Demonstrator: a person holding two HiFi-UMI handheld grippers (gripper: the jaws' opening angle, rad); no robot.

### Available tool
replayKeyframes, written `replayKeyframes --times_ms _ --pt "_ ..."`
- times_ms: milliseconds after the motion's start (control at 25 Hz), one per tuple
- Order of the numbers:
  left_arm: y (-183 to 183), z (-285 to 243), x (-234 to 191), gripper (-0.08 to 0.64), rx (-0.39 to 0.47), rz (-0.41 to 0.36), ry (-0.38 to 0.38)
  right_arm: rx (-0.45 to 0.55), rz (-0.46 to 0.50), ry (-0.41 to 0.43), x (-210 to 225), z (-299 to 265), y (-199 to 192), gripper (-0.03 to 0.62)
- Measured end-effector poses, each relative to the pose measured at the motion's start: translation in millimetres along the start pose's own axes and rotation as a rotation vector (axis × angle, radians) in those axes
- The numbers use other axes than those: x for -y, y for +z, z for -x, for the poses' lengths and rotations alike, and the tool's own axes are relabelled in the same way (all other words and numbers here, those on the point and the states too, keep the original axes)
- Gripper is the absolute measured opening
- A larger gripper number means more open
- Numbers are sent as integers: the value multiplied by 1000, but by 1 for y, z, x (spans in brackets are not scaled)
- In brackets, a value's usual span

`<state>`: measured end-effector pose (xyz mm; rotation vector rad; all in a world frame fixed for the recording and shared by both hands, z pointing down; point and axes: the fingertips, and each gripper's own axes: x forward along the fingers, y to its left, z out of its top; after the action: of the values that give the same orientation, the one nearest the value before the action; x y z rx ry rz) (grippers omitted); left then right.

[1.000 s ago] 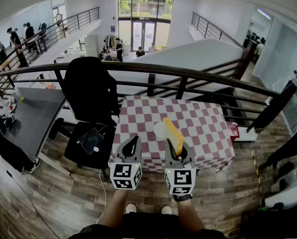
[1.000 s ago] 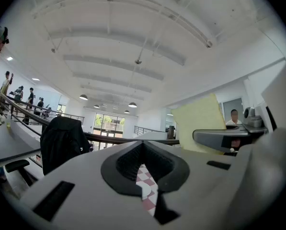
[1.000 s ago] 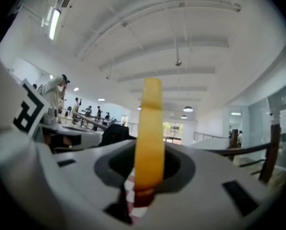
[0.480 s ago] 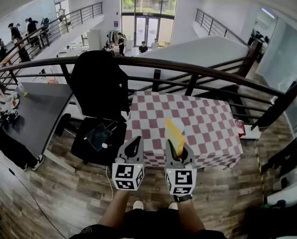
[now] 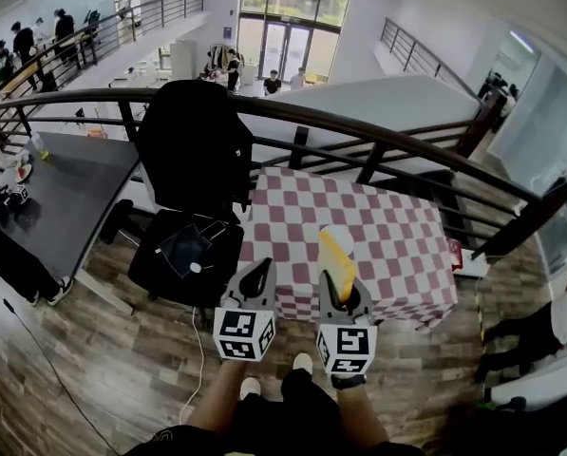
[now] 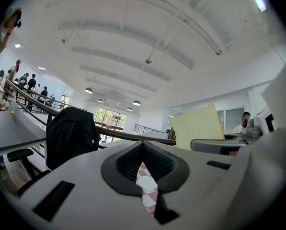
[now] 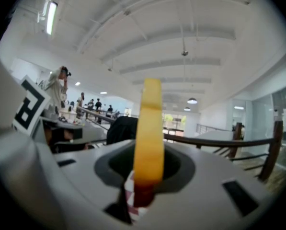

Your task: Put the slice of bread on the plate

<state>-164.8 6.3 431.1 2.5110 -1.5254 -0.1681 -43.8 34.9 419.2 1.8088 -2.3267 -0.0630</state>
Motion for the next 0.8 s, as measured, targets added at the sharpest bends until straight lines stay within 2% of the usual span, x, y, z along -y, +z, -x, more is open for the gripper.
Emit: replayKeyframes --times_ms 120,360,800 --pt "-5 -12 0 20 -10 -11 5 9 -26 3 9 -14 -3 107" --pt "-6 -46 -10 20 -36 -14 79 -7 -51 94 23 -55 -10 107" --pt "3 -150 29 20 -13 -58 116 68 -83 116 131 -121 9 107"
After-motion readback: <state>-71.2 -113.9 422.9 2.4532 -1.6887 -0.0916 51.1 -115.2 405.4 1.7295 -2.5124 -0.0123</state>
